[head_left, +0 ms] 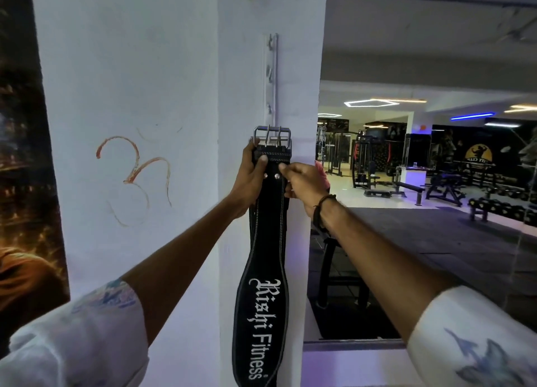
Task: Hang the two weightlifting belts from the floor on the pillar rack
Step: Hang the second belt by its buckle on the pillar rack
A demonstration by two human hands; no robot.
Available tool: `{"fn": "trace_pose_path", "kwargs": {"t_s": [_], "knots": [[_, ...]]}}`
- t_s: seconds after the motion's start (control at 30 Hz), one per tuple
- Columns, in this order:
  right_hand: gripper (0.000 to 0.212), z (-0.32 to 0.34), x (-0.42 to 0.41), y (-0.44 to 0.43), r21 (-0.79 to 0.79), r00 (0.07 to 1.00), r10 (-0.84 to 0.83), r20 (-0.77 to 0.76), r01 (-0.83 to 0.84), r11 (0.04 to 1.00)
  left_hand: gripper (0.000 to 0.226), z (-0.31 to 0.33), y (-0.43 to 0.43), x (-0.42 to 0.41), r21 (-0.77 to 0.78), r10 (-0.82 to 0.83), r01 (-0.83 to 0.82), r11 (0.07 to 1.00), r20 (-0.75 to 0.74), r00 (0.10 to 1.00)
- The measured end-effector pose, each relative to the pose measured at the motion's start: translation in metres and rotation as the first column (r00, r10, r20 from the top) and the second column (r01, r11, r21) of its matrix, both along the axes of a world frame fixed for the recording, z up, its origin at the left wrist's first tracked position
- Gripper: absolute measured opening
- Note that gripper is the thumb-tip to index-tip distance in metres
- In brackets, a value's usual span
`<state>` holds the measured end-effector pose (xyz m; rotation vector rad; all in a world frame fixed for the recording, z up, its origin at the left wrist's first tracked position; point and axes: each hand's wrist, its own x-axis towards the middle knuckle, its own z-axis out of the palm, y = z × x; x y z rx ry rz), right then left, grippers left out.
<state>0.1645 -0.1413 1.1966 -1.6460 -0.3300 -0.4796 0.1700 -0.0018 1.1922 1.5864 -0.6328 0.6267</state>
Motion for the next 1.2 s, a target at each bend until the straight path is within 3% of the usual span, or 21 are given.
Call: {"fn": "trace_pose_path", "kwargs": {"t_s": [0.1,0.17,0.27,0.37,0.43,0.57,0.67,0.73,0.83,0.93,1.07,1.2], "knots": [[0.027,0.001,0.004,0.006,0.072,0.998,-0.047,0.048,0.043,0.996,0.057,-0.033,0.006,-0.004,0.148,0.134,-0.145,0.978,0.085,0.987],[0.024,0.012,0.006,0.007,0.135,0.994,-0.088,0.071,0.078,0.988,0.051,-0.084,0.005,-0.012,0.267,0.175,-0.167,0.949,-0.003,0.985],[0.026,0.032,0.006,0.000,0.183,0.984,-0.136,0.112,0.114,0.977,0.013,-0.175,0.012,-0.027,0.342,0.162,-0.097,0.935,-0.169,0.972],[0.038,0.038,0.003,-0.004,0.118,0.976,-0.153,0.152,0.136,0.984,0.023,-0.208,0.026,-0.027,0.386,0.180,-0.076,0.919,-0.241,0.954],[0.038,0.037,0.005,-0.005,0.091,0.978,-0.153,0.139,0.141,0.986,0.028,-0.186,0.026,-0.022,0.374,0.169,-0.096,0.923,-0.168,0.971],[0.034,0.028,0.010,0.002,0.012,0.990,-0.109,0.092,0.108,0.994,0.029,-0.068,0.010,-0.005,0.151,0.214,-0.218,0.964,0.043,0.976],[0.036,0.026,0.005,0.010,0.003,0.991,-0.085,0.101,0.085,0.996,0.042,-0.026,-0.002,0.001,0.116,0.169,-0.176,0.977,0.071,0.983],[0.036,0.030,0.003,0.010,0.028,0.988,-0.102,0.115,0.100,0.995,0.038,-0.063,-0.005,-0.002,0.178,0.147,-0.149,0.973,0.028,0.989],[0.037,0.036,0.002,0.000,0.057,0.981,-0.145,0.131,0.138,0.989,0.024,-0.171,-0.002,-0.026,0.305,0.128,-0.081,0.949,-0.138,0.982],[0.037,0.035,0.001,-0.008,0.052,0.978,-0.160,0.134,0.154,0.987,0.035,-0.230,0.017,-0.038,0.389,0.129,-0.038,0.920,-0.211,0.969],[0.035,0.032,0.002,-0.002,0.056,0.979,-0.165,0.123,0.159,0.986,0.020,-0.159,0.018,-0.022,0.243,0.165,-0.146,0.959,-0.059,0.985],[0.035,0.026,0.006,0.010,0.075,0.981,-0.144,0.130,0.135,0.988,0.044,-0.040,0.007,-0.008,0.103,0.215,-0.242,0.965,0.221,0.951]]}}
